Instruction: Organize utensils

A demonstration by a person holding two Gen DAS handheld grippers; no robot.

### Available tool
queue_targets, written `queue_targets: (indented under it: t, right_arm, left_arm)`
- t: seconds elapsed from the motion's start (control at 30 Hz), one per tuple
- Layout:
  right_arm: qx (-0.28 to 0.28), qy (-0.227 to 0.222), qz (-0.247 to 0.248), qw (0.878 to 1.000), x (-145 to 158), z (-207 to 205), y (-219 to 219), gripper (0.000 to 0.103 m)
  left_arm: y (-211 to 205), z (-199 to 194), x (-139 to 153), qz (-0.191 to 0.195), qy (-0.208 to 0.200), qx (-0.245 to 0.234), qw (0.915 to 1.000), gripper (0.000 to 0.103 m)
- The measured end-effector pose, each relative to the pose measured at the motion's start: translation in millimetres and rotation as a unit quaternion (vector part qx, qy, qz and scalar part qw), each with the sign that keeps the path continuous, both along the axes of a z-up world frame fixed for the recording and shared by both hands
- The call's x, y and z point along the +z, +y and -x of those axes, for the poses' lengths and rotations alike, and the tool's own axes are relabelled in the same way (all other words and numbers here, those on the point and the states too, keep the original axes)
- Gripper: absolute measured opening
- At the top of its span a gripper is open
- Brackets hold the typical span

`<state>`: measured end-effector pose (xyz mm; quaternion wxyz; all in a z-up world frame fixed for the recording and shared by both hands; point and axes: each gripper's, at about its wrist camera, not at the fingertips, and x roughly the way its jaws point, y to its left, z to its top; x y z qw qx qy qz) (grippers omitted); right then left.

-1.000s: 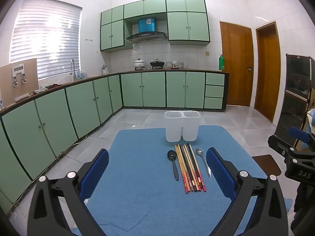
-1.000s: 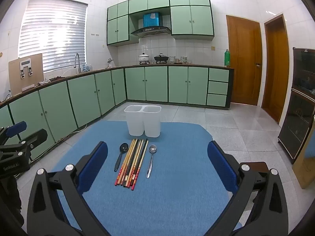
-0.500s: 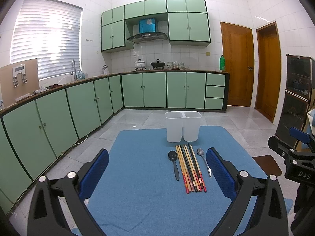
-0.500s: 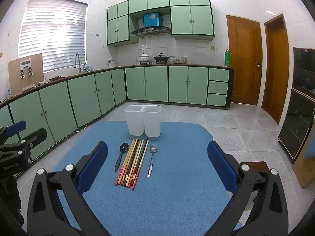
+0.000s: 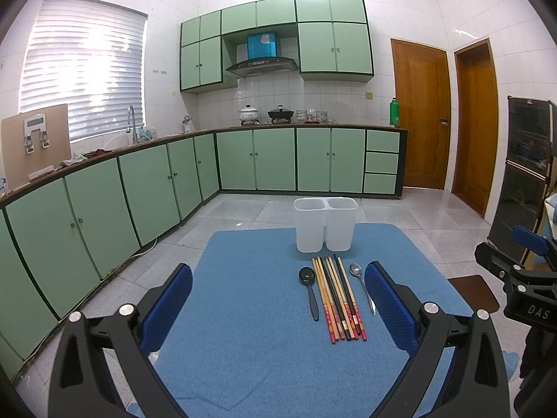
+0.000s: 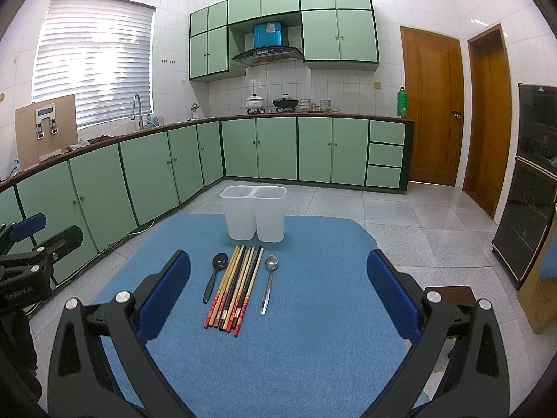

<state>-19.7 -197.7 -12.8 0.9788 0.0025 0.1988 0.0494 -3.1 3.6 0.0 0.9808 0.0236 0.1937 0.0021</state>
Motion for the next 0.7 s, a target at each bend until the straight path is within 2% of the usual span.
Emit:
queue_targets:
  t: [0.7]
  right_arm:
    - [-0.001, 0.000, -0.001, 1.000, -1.0, 0.3, -0.3, 0.098]
  left_arm:
    - [-1.0, -0.8, -0.2, -0.002, 0.001, 0.001, 1.0000, 0.097]
